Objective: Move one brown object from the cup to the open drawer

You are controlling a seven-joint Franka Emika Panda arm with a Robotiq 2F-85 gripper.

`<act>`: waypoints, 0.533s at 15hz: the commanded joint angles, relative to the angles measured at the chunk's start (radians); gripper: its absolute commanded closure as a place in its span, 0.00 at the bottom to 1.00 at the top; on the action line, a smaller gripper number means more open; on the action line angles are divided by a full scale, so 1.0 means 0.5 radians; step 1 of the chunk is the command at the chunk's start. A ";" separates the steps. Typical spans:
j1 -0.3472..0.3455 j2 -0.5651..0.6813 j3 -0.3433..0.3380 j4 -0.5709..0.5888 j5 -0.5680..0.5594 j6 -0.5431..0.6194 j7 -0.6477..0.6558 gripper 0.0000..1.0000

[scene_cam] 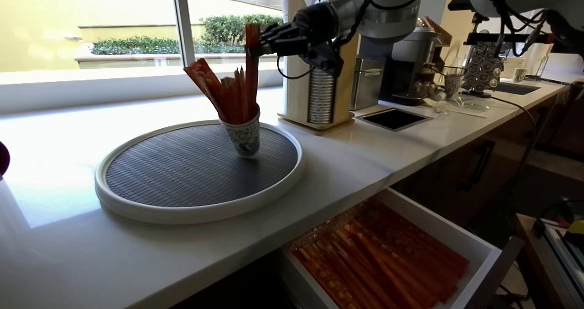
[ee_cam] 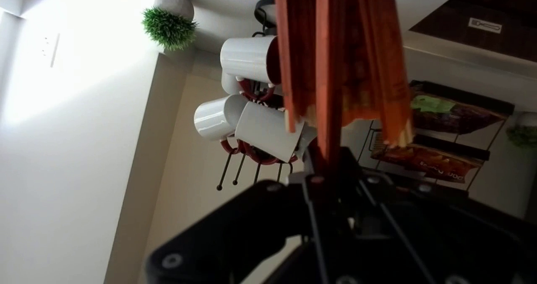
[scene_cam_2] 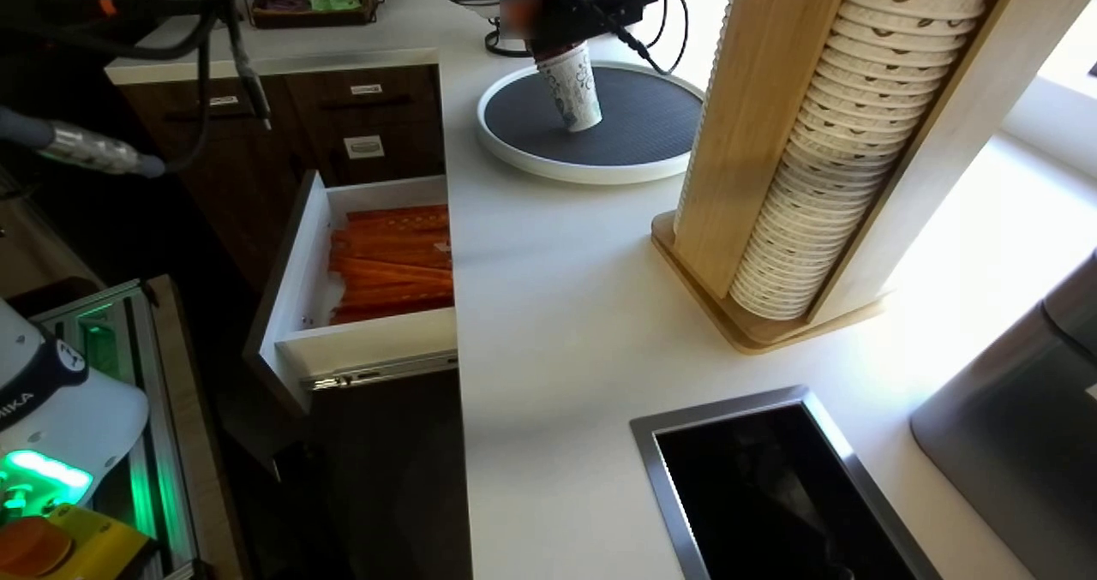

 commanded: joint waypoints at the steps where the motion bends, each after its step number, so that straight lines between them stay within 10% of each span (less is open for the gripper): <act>1: -0.043 -0.112 0.065 -0.032 -0.124 0.033 0.103 0.97; 8: -0.079 -0.183 0.065 -0.041 -0.208 0.051 0.177 0.97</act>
